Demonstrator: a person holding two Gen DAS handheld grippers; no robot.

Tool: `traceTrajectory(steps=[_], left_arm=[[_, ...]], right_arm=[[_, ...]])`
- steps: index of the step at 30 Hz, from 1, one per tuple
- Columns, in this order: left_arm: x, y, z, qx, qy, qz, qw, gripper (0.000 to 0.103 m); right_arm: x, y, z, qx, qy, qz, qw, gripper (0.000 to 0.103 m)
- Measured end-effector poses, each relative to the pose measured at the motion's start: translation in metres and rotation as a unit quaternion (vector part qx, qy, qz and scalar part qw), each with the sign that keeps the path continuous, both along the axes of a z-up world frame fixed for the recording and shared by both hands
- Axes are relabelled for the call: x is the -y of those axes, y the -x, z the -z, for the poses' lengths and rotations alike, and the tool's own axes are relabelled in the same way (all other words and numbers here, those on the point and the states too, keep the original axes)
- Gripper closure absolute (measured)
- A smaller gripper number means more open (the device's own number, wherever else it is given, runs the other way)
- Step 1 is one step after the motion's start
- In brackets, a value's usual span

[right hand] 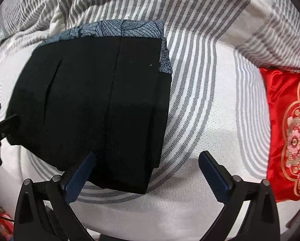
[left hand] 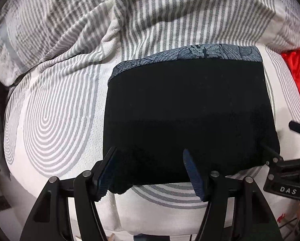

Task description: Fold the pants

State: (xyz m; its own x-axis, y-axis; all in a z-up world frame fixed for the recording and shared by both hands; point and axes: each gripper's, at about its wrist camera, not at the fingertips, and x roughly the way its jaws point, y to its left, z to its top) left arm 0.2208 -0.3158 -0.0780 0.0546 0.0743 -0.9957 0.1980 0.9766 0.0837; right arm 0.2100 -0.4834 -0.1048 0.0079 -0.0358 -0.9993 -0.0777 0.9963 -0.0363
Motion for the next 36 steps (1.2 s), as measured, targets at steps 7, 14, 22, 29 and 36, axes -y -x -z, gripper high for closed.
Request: traceTrajectory(steps=[7, 14, 22, 29, 36], left_arm=[[-0.004, 0.003, 0.0, 0.0, 0.003, -0.056, 0.9984, 0.036], [-0.022, -0.006, -0.008, 0.022, 0.008, -0.061, 0.9979, 0.036], [-0.075, -0.038, 0.009, 0.013, 0.064, -0.04, 0.9971, 0.036], [-0.088, -0.052, 0.039, -0.01, 0.106, -0.007, 0.9943, 0.036], [-0.098, -0.06, 0.052, -0.035, 0.17, -0.007, 0.9848, 0.036]], right_arm=[[0.037, 0.004, -0.002, -0.005, -0.081, -0.005, 0.997, 0.001], [0.068, 0.003, -0.012, -0.013, -0.141, 0.018, 0.99, 0.001], [0.104, -0.025, 0.004, -0.008, -0.294, 0.132, 0.947, 0.002], [0.106, -0.029, 0.022, -0.018, -0.334, 0.135, 0.933, 0.011], [0.115, -0.024, 0.03, -0.032, -0.35, 0.134, 0.927, 0.013]])
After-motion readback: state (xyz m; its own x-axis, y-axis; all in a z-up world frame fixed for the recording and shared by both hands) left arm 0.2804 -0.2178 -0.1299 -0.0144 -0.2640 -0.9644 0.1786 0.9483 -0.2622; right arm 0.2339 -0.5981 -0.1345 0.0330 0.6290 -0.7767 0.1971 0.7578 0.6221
